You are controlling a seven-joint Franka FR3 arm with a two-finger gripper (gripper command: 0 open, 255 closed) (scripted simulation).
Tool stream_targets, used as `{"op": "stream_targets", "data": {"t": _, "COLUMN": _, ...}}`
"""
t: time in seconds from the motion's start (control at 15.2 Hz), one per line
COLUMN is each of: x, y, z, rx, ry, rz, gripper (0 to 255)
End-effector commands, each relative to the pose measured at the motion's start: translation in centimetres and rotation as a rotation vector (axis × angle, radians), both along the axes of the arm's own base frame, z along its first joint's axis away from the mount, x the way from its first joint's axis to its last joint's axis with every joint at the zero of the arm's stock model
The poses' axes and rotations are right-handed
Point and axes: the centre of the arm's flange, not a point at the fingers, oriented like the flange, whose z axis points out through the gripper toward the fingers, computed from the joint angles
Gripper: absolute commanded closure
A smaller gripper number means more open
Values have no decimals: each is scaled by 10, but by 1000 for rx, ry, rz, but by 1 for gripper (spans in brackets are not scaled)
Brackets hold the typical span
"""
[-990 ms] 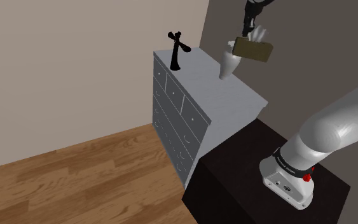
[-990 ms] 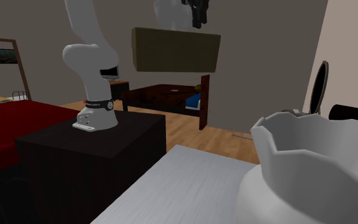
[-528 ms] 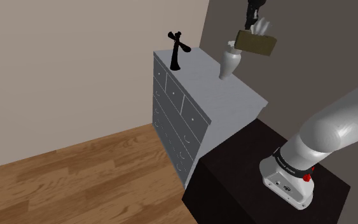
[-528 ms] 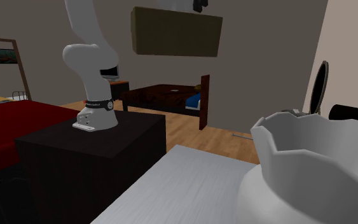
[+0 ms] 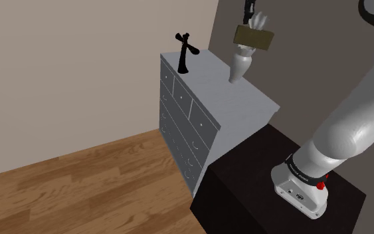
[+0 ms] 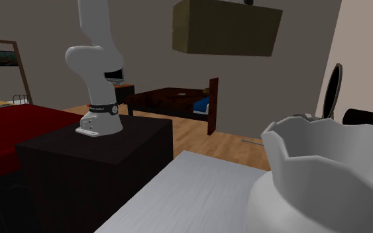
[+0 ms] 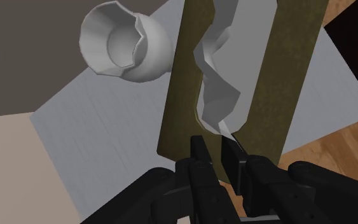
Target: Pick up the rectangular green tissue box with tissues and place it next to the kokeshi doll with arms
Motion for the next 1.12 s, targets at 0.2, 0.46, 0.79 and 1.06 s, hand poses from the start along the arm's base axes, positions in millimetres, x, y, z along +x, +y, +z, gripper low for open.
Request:
{"op": "stream_targets", "data": {"t": 0.2, "x": 67, "y": -9, "z": 1, "rx": 0, "ry": 0, "rz": 1, "gripper": 255}}
{"op": "stream_targets", "data": {"t": 0.46, "x": 120, "y": -16, "z": 1, "rx": 0, "ry": 0, "rz": 1, "gripper": 255}}
{"op": "stream_targets", "data": {"t": 0.79, "x": 120, "y": -16, "z": -25, "rx": 0, "ry": 0, "rz": 1, "gripper": 255}}
{"op": "stream_targets", "data": {"t": 1.06, "x": 120, "y": -16, "z": -47, "rx": 0, "ry": 0, "rz": 1, "gripper": 255}}
